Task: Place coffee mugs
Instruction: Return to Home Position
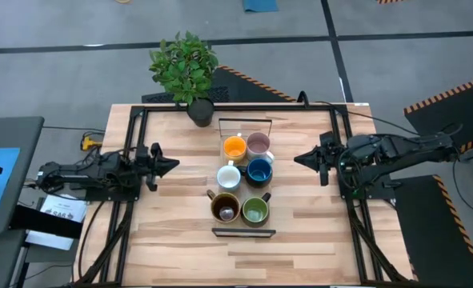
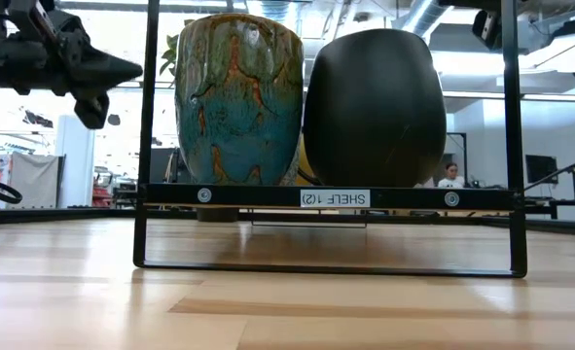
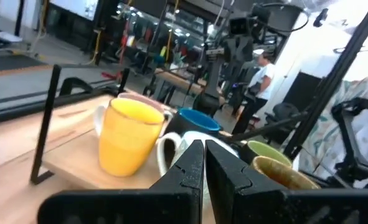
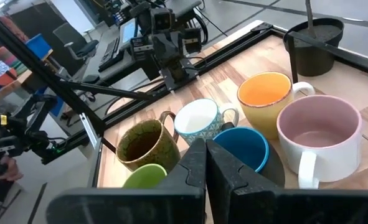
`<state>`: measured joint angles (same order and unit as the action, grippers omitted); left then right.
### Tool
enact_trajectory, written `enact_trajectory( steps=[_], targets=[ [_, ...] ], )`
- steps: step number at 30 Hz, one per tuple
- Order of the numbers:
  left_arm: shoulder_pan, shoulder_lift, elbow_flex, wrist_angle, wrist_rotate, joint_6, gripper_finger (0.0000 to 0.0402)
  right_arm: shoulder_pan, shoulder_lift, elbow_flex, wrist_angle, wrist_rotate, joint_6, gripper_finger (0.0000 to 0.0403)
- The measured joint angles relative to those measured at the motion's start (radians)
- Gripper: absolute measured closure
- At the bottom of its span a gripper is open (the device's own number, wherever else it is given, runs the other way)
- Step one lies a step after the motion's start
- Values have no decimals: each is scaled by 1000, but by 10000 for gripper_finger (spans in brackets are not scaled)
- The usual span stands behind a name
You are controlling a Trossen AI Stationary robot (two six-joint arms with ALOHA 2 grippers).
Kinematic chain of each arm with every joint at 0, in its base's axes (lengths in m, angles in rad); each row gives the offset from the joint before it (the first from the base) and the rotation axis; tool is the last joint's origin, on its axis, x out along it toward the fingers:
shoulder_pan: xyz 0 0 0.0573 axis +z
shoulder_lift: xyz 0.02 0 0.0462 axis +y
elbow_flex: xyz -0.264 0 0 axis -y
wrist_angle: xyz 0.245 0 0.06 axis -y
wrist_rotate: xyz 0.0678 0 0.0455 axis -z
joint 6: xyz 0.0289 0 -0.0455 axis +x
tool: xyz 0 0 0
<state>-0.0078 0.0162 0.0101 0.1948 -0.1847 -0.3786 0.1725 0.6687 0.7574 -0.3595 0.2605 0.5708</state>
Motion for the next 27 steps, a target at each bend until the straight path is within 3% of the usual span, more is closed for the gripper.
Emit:
enact_trajectory(
  steps=[9, 17, 27],
  targets=[
    [0, 1, -1, -143, 13, 89, 401, 0, -21, 0, 3, -1, -114, 381],
    [3, 4, -2, -132, -18, 211, 401, 8, -71, 0, -3, -76, -128, 381],
    [3, 5, -3, -132, -17, 201, 401, 28, -81, 0, -16, -78, -165, 381]
  ],
)
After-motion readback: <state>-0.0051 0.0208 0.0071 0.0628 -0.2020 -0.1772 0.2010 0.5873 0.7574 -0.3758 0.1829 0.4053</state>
